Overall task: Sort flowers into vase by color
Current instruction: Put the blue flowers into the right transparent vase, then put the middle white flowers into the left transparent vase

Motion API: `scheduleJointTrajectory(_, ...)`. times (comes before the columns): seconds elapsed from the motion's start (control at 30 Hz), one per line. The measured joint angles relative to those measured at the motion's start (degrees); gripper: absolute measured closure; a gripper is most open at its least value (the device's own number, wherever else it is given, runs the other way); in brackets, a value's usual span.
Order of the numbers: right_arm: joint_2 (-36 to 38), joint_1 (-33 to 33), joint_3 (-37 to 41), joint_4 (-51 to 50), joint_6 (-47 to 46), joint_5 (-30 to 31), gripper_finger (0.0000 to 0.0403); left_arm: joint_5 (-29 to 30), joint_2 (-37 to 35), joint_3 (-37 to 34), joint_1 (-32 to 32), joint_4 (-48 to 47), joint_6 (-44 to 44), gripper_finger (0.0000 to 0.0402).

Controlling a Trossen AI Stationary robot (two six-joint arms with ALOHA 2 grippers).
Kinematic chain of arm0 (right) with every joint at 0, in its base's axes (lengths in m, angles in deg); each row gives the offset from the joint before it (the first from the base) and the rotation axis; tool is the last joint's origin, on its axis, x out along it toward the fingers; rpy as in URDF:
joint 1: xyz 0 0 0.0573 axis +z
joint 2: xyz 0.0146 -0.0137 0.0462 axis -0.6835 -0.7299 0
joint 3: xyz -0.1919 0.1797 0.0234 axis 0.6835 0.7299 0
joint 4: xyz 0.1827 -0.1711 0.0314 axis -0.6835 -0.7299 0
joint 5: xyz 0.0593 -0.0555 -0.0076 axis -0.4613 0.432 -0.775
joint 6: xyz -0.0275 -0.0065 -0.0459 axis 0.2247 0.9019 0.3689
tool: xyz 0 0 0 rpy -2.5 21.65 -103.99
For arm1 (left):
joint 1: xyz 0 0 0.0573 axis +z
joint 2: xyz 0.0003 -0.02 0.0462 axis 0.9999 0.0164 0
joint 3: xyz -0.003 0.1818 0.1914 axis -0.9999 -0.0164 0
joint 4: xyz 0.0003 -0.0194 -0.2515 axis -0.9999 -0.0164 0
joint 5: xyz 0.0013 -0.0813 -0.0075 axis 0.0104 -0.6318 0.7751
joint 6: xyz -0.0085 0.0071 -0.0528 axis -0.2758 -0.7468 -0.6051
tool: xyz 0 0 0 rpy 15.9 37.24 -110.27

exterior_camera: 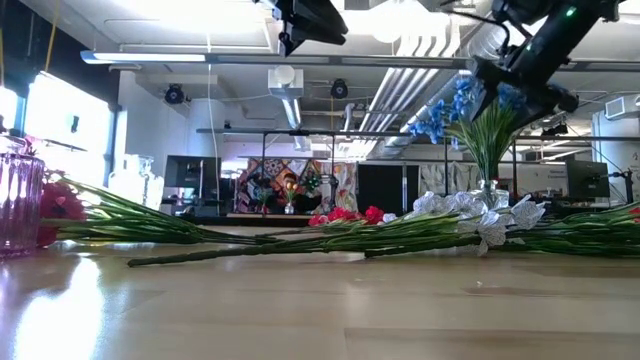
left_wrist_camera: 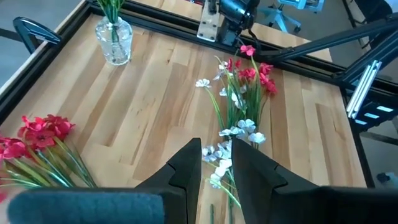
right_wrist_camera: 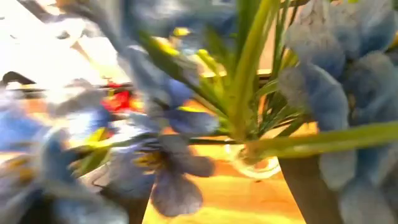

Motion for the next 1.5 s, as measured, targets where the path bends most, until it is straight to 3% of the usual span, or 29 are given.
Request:
scheduleJointTrajectory(0.23, 5.1, 2.1, 0.0, 2.8, 0.7, -4.9, 0.0084, 2.2, 0.8, 0.0, -2.4, -1.2, -1.6, 0.0277)
scheduleJointTrajectory(0.47, 6.8, 9.9, 0.0, 7.1, 3.7, -7.7, 0.0084, 3.5, 5.3, 0.0, -5.6, -4.4, -2.2, 0.0222)
scheduleJointTrajectory(1.03, 4.4, 31.3, 0.0, 8.2, 1.2, -3.6, 0.0084, 3.7, 18.6, 0.0, -12.2, 0.4, -10.1, 0.0225)
scheduleJointTrajectory(1.23, 0.9, 36.6, 0.0, 3.0, -0.2, -3.6, 0.0084, 3.5, 22.7, 0.0, -16.3, -2.1, -14.8, 0.0225)
scheduleJointTrajectory(1.5, -3.0, 42.7, 0.0, 3.8, -3.9, -2.4, 0.0084, 4.7, 25.8, 0.0, -22.3, -7.2, -20.7, 0.0225)
